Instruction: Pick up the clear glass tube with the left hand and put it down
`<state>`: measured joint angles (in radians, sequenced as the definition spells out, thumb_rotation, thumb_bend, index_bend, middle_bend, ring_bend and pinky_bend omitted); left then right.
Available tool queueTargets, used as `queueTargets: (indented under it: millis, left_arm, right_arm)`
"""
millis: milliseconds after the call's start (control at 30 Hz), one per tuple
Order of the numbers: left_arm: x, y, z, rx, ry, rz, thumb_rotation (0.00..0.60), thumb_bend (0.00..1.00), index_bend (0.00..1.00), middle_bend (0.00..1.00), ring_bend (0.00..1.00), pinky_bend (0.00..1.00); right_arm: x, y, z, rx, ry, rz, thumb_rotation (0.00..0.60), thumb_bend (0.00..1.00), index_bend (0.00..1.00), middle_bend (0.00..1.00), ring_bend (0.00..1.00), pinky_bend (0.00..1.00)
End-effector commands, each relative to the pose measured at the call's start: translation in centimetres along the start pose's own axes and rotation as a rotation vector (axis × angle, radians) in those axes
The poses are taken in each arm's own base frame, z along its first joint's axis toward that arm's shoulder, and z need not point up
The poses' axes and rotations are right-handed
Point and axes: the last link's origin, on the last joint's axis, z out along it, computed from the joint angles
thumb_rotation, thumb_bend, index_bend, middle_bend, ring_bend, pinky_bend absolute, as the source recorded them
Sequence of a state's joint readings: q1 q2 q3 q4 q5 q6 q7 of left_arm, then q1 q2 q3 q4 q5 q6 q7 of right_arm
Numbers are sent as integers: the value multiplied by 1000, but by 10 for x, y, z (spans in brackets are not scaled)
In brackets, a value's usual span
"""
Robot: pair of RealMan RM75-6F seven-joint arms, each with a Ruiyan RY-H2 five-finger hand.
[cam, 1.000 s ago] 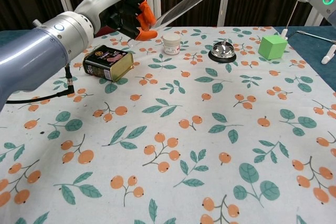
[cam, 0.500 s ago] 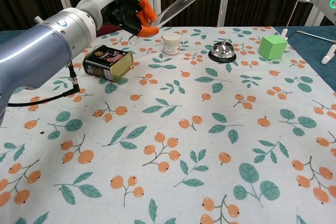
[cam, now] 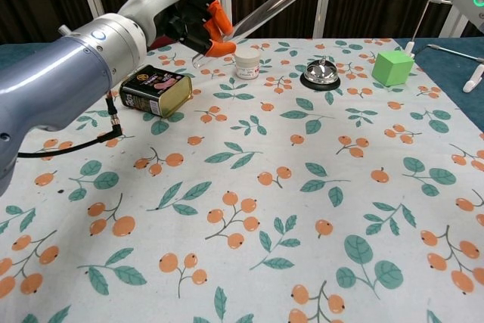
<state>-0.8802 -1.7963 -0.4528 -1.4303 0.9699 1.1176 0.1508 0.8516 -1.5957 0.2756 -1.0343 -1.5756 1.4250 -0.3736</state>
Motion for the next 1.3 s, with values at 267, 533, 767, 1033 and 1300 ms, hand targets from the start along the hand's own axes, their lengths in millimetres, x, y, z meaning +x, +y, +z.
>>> queueTargets:
  millis: [267, 533, 767, 1033, 1300]
  left_arm:
    - [0, 0, 0, 1, 2, 2, 600, 629, 653, 695, 228, 103]
    - [-2, 1, -1, 7, -1, -6, 600, 629, 653, 695, 228, 102]
    - [-3, 2, 0, 7, -4, -7, 600, 629, 653, 695, 235, 102]
    - [-3, 3, 0, 4, -6, -4, 600, 629, 653, 695, 235, 102]
    - [-4, 2, 0, 4, -12, 3, 600, 629, 653, 695, 235, 103]
  right_arm:
    - [-2, -3, -2, 18, -9, 0, 600, 455, 611, 157, 38, 74]
    - [-3, -5, -4, 21, -11, 6, 600, 454, 611, 157, 38, 74]
    - [-3, -6, -4, 23, -12, 8, 600, 455, 611, 157, 38, 74]
    - [-4, -8, -5, 29, -14, 9, 600, 454, 611, 157, 38, 74]
    - [-5, -9, -6, 35, -18, 9, 600, 454, 612, 157, 38, 74]
